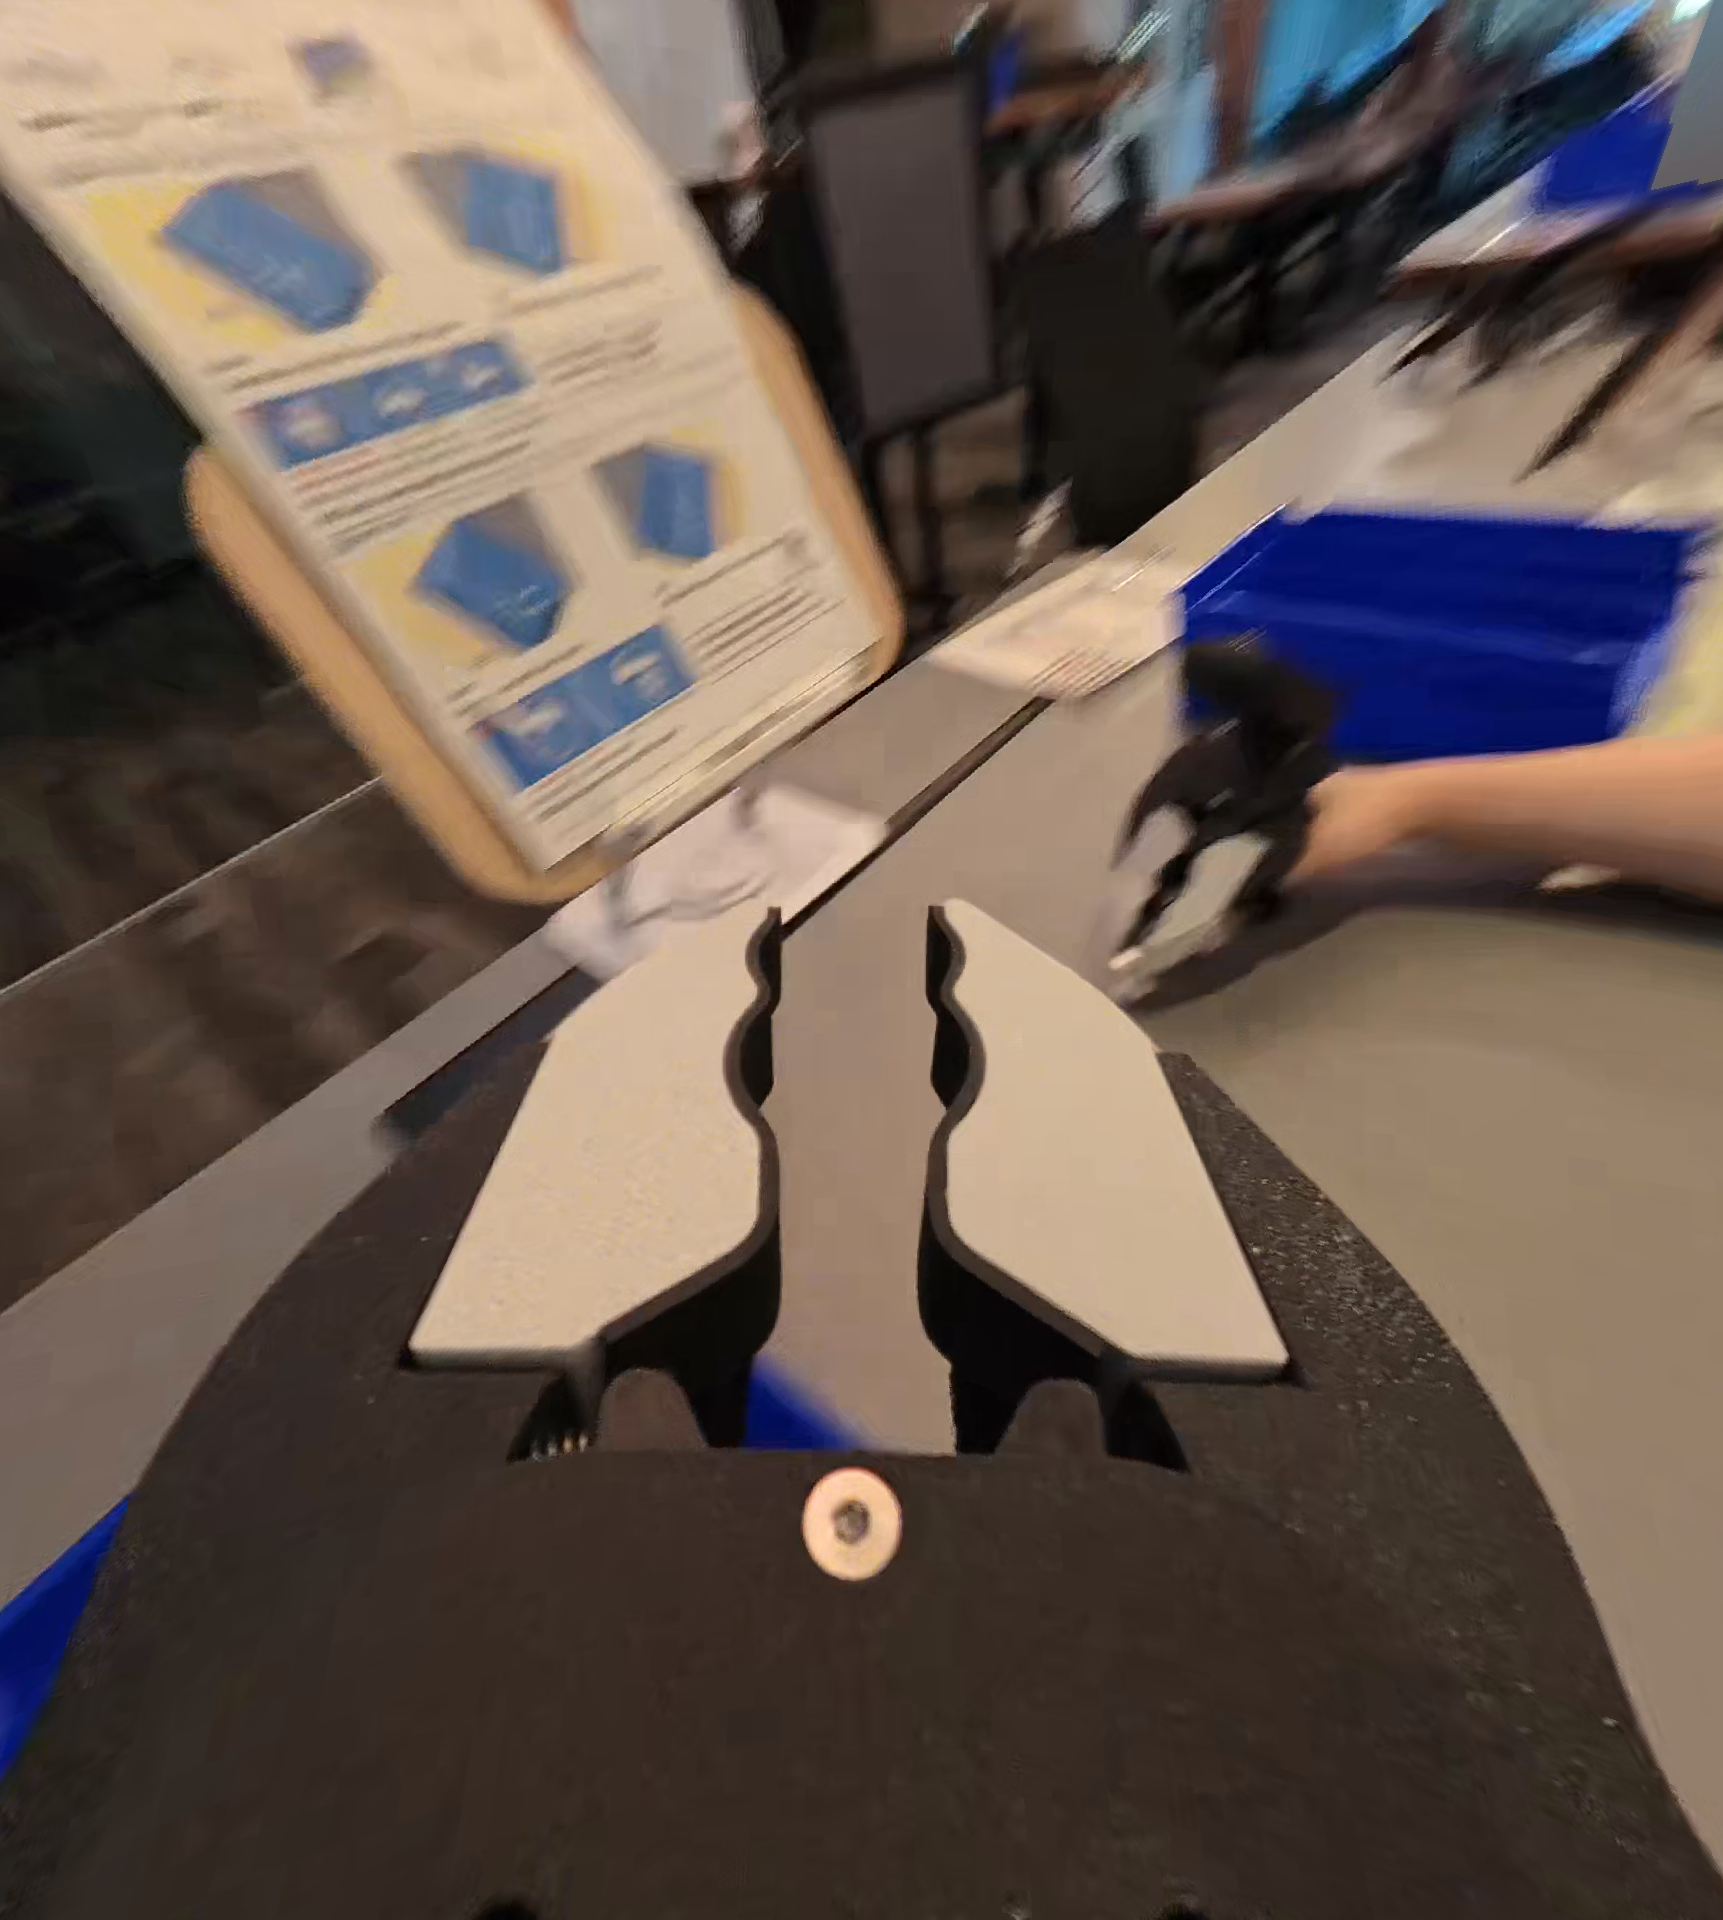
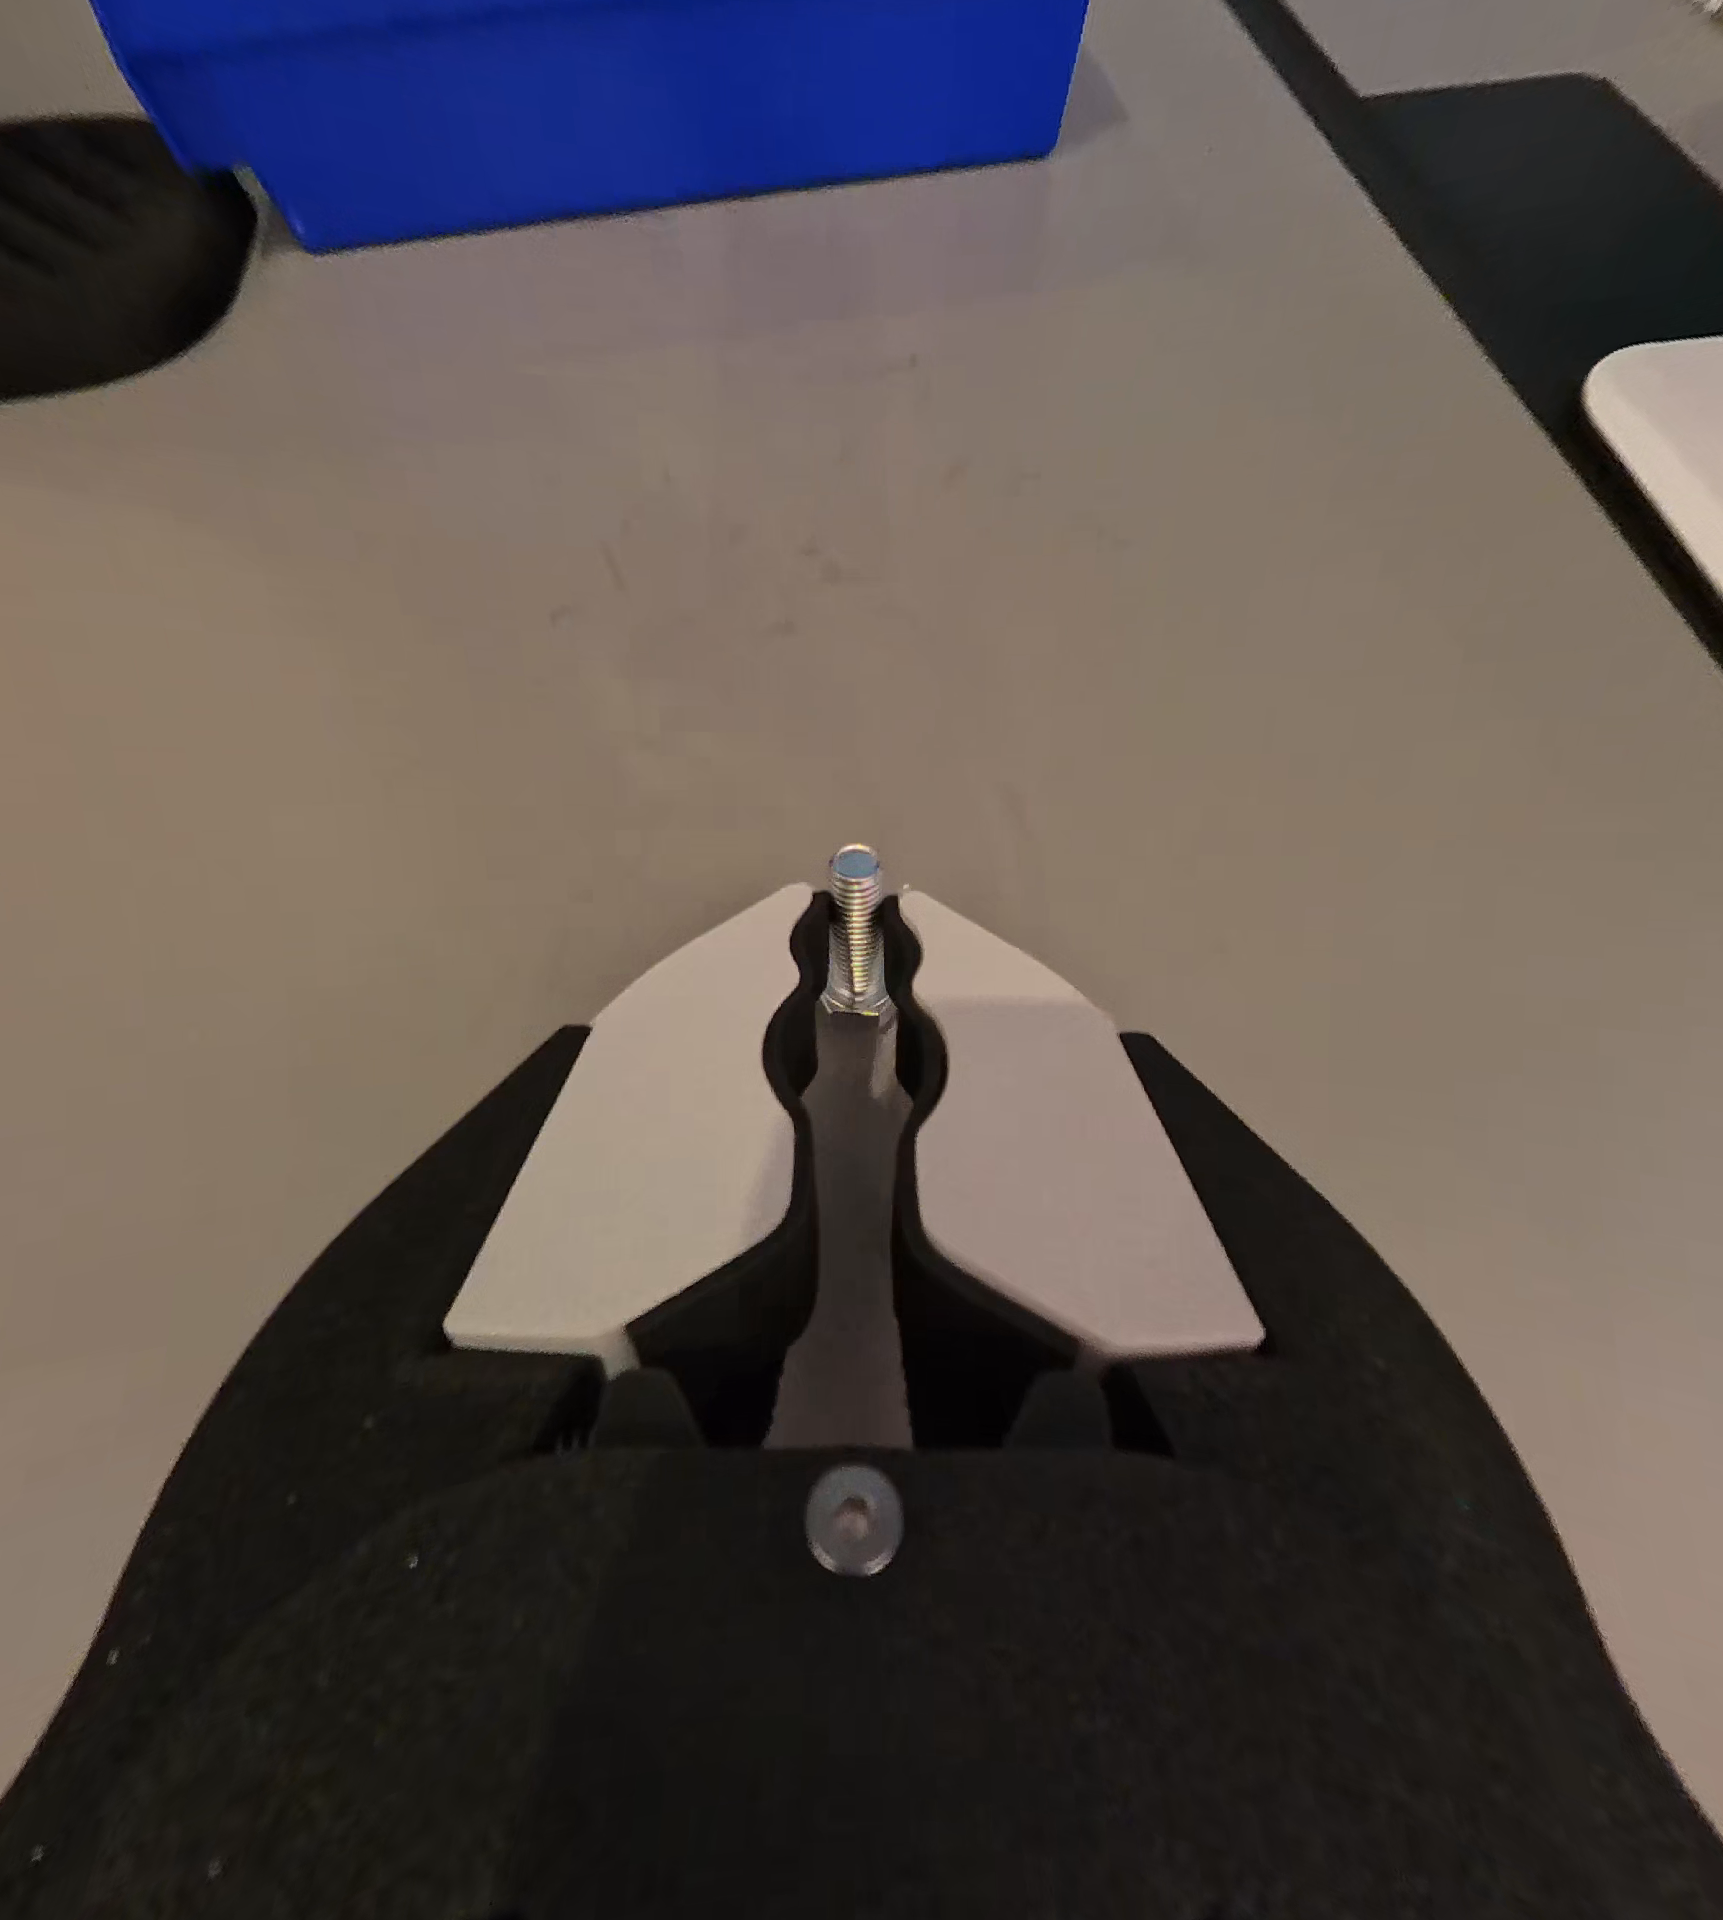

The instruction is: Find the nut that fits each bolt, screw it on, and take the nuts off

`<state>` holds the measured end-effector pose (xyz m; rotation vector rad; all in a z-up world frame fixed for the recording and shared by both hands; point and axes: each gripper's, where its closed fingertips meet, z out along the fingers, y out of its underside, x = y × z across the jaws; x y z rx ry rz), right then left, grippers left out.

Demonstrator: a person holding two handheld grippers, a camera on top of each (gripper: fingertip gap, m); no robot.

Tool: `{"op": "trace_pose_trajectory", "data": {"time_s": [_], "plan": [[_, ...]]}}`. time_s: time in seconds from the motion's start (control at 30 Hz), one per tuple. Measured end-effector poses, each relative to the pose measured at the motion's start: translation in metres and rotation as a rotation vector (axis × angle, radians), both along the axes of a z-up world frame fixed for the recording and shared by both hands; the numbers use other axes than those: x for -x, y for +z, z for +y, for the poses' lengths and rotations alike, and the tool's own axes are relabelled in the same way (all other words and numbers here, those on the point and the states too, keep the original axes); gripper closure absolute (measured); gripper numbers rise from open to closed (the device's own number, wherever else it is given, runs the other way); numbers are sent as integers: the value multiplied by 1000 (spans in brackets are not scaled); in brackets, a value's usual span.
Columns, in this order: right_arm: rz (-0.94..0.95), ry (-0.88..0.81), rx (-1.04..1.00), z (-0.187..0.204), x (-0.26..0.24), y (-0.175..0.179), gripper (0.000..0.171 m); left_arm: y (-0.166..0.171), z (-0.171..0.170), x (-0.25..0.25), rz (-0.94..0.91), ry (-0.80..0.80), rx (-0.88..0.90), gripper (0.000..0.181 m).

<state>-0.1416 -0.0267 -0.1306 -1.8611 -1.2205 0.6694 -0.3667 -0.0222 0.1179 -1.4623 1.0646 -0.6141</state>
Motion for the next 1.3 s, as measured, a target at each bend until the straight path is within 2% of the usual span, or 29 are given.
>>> {"op": "trace_pose_trajectory", "data": {"time_s": [0.1,0.27,0.43,0.57,0.67,0.73,0.93,1.07,1.3], "plan": [[5,8,20,-3,-1,-2,162,-25,17,63,219,288,14,162],[11,20,38,-6,-6,-3,161,-111,3,154,575,550,420,164],[31,14,31,-6,-6,2,148,-158,12,186,637,669,680,167],[56,17,14,-7,-7,13,145,-196,9,201,733,756,903,168],[84,22,14,-8,-8,20,145,-213,19,203,716,834,992,167],[91,24,17,-9,-9,22,145,-221,26,210,741,926,1026,157],[105,30,6,-9,-10,29,145,-242,38,220,816,1081,1066,149],[108,37,0,-10,-10,31,145,-250,38,220,794,1122,1121,151],[104,49,1,-12,-8,32,145,-265,32,224,869,1155,1191,156]]}}
